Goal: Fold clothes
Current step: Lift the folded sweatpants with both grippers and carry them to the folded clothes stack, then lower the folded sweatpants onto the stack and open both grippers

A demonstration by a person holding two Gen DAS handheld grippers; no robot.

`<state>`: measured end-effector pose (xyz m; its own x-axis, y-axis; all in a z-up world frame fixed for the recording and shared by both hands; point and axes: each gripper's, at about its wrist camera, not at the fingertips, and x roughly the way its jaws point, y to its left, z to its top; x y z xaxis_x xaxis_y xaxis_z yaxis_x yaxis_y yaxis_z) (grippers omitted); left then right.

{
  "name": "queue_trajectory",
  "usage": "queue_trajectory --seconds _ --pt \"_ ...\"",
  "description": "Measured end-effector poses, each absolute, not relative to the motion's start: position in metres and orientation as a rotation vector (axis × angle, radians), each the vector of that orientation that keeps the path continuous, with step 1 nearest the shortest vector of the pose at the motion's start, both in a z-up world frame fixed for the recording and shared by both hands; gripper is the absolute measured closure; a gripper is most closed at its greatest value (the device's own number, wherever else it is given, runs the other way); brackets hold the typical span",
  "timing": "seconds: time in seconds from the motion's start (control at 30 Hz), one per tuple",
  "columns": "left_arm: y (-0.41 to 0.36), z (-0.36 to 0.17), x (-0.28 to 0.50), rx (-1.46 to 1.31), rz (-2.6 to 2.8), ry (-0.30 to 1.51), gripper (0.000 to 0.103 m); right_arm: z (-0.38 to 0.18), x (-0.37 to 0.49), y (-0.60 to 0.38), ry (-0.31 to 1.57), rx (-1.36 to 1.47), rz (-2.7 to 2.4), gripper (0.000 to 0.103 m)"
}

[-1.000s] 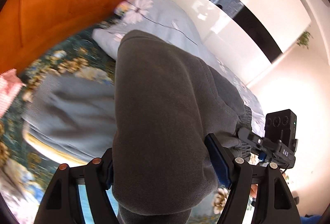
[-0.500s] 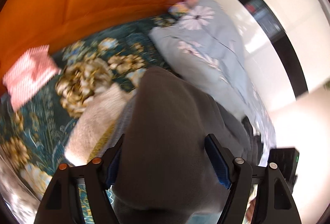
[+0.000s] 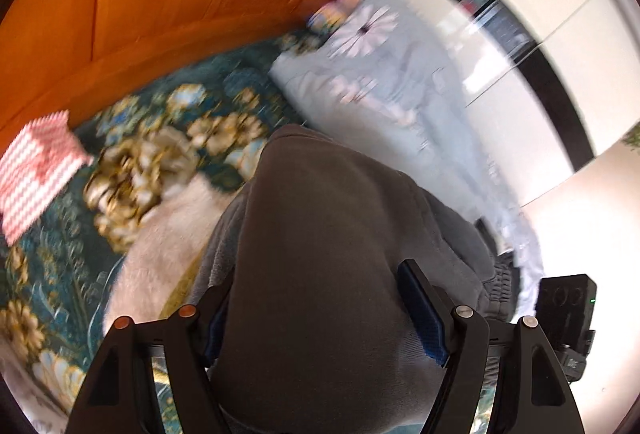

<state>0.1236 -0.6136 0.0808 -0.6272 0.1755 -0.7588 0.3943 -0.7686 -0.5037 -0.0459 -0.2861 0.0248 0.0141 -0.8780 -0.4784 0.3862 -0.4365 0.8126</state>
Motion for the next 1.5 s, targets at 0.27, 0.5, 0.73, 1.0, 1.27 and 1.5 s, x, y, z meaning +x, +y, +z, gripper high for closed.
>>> queue_trajectory --seconds 0.27,0.5,0.73,1.0,1.27,1.5 --pt "-0.627 0.111 0.14 1.229 -2.491 0.983 0.02 0.025 -0.054 -0.275 -0.564 1.318 -1.566 0.039" --pt "-0.605 0.144 0.171 1.099 -2.559 0.827 0.018 0.063 -0.055 -0.234 -0.475 1.215 -1.754 0.038" --pt "-0.557 0.149 0.156 1.151 -2.668 0.613 0.018 0.129 -0.034 -0.295 -0.221 0.984 -1.718 0.038" --pt "-0.549 0.121 0.157 1.169 -2.601 0.585 0.018 0.068 -0.044 -0.323 -0.219 1.181 -1.696 0.038" --pt "-0.519 0.145 0.182 1.075 -2.607 0.582 0.013 0.1 -0.009 -0.285 -0.144 1.086 -1.787 0.038" --pt "-0.475 0.112 0.195 1.116 -2.543 0.553 0.0 0.067 0.028 -0.276 0.049 1.185 -1.843 0.023"
